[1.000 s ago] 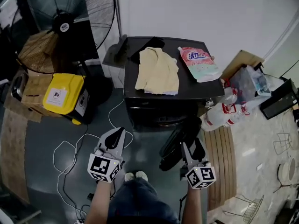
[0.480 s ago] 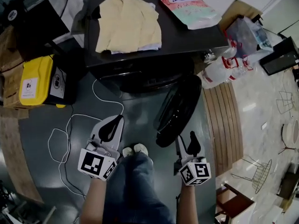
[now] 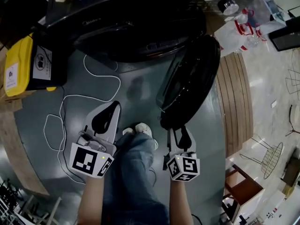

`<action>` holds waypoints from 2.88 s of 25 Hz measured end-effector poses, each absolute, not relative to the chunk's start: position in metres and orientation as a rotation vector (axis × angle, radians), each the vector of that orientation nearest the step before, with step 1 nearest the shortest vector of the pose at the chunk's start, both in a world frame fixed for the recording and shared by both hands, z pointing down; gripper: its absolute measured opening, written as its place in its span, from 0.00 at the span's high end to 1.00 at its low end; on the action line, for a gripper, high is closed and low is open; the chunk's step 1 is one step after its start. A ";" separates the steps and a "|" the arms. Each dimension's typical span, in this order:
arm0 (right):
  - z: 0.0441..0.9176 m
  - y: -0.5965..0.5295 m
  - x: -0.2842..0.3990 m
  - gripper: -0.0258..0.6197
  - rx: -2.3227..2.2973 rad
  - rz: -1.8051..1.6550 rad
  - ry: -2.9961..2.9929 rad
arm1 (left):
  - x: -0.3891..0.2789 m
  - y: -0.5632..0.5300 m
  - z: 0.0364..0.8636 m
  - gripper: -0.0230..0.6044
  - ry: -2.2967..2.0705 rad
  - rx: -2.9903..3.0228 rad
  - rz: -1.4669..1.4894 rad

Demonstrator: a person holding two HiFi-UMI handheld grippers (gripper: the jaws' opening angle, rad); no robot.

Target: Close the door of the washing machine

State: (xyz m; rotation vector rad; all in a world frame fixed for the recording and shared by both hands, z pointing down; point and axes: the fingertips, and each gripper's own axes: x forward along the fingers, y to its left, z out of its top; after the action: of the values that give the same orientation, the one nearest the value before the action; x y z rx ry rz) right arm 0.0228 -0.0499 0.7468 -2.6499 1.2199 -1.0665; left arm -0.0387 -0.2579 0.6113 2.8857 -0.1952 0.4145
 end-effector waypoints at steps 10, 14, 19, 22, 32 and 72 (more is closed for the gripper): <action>0.757 -0.050 0.033 0.79 -2.772 -1.155 1.010 | -0.062 -0.277 0.600 0.96 -0.295 2.864 0.419; 0.759 -0.051 0.032 0.80 -2.789 -1.205 0.962 | -0.066 -0.288 0.588 0.96 -0.347 2.854 0.406; 0.759 -0.047 0.034 0.81 -2.809 -1.258 0.875 | -0.062 -0.294 0.579 0.96 -0.407 2.827 0.398; 0.760 -0.056 0.030 0.81 -2.800 -1.303 0.847 | -0.062 -0.302 0.571 0.96 -0.452 2.820 0.368; 0.761 -0.160 0.009 0.77 -2.719 -1.377 0.694 | -0.049 -0.386 0.565 0.96 -0.343 2.828 0.395; 0.750 -0.386 0.054 0.64 -2.529 -1.147 0.931 | -0.015 -0.459 0.548 0.96 0.217 2.785 0.401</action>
State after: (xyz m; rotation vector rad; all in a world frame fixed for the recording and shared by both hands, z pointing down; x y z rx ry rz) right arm 0.0544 -0.3861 0.7505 -2.5287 0.9308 -1.1474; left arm -0.0153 -0.4590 0.5483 2.7847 0.2175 0.4005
